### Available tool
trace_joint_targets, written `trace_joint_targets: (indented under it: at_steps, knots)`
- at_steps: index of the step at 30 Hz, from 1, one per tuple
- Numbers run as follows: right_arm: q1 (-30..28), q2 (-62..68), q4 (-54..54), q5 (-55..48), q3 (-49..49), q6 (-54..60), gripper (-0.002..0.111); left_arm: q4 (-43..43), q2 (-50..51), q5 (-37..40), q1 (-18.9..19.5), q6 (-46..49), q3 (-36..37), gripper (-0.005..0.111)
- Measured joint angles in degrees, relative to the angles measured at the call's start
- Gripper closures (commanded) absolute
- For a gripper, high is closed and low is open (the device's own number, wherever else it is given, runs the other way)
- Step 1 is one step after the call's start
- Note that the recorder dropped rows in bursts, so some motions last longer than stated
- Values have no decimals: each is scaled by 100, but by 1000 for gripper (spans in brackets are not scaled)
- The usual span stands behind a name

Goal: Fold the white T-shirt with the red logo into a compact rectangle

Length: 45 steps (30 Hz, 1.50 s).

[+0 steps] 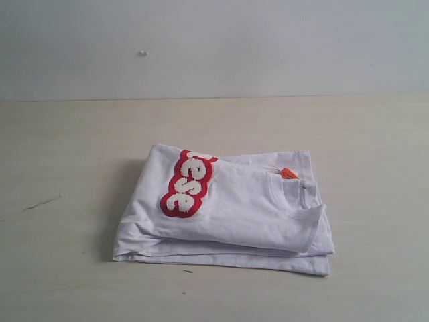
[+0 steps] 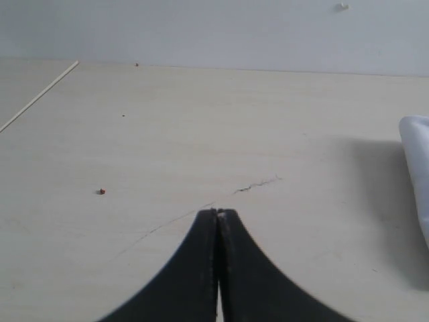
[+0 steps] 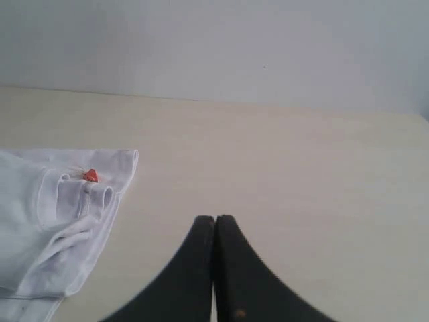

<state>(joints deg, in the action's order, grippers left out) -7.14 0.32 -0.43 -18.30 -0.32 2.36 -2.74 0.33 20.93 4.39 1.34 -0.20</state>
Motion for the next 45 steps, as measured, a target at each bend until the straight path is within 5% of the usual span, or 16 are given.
trace_joint_targets:
  at_steps: [45]
  knots:
    - [0, 0, 0, 0, 0, -450, 108, 0, 0, 0, 0, 0, 0, 107]
